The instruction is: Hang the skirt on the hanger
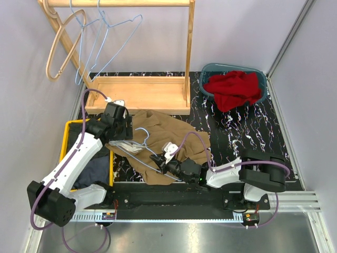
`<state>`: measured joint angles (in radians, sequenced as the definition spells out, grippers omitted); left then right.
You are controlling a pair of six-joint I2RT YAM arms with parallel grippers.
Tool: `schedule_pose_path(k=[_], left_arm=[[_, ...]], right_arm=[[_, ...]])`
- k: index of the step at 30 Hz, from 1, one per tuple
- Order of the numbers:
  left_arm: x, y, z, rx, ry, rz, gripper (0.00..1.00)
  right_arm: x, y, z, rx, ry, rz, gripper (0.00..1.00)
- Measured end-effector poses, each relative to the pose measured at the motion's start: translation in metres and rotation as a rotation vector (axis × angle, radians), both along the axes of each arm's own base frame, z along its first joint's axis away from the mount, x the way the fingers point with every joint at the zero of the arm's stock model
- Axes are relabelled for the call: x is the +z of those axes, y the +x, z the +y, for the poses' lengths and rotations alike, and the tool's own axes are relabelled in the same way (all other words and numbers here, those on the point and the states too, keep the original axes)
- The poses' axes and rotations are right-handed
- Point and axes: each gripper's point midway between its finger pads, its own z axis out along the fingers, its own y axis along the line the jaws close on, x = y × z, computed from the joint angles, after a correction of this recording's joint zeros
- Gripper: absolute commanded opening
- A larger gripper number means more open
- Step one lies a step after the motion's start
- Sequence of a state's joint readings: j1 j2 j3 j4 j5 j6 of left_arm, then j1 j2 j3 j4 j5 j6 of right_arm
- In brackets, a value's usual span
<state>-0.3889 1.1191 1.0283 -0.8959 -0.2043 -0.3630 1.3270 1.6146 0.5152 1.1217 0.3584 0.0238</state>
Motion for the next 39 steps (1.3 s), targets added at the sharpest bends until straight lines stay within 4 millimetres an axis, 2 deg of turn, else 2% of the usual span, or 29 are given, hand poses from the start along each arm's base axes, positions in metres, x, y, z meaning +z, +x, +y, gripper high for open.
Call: schedule_pose_path(k=[8,13,16,19,20,24,26,29,34,39], left_arm=[[-0.001,-0.006,0.025,0.086,0.106,0.005,0.67],[0.013,-0.008,0.038,0.143,0.128,-0.069,0.64],[0.022,-0.012,0.042,0.165,0.106,-0.121,0.6],[0.024,-0.015,0.045,0.182,0.075,-0.145,0.5],[0.023,-0.016,0.046,0.189,0.068,-0.147,0.43],[0.006,-0.017,0.05,0.219,0.048,-0.119,0.38],[-0.004,-0.02,0.051,0.228,0.037,-0.096,0.4],[-0.01,-0.022,0.051,0.245,0.019,-0.076,0.5],[-0.012,-0.022,0.052,0.283,-0.022,-0.061,0.56],[-0.016,-0.022,0.054,0.313,-0.018,0.006,0.57]], right_arm=[[-0.001,0.004,0.016,0.003,0.004,-0.003,0.0],[-0.001,0.006,0.027,0.003,0.008,-0.002,0.0],[-0.006,0.006,0.028,0.001,0.002,0.005,0.0],[-0.01,0.006,0.028,-0.001,-0.002,0.016,0.0],[-0.011,0.006,0.028,-0.001,-0.002,0.018,0.0],[-0.015,0.006,0.026,-0.001,-0.01,0.027,0.0],[-0.019,0.005,0.024,-0.001,-0.021,0.031,0.0],[-0.025,0.004,0.022,-0.001,-0.036,0.042,0.0],[-0.027,0.003,0.022,-0.001,-0.031,0.061,0.0],[-0.033,0.003,0.024,-0.002,-0.039,0.083,0.0]])
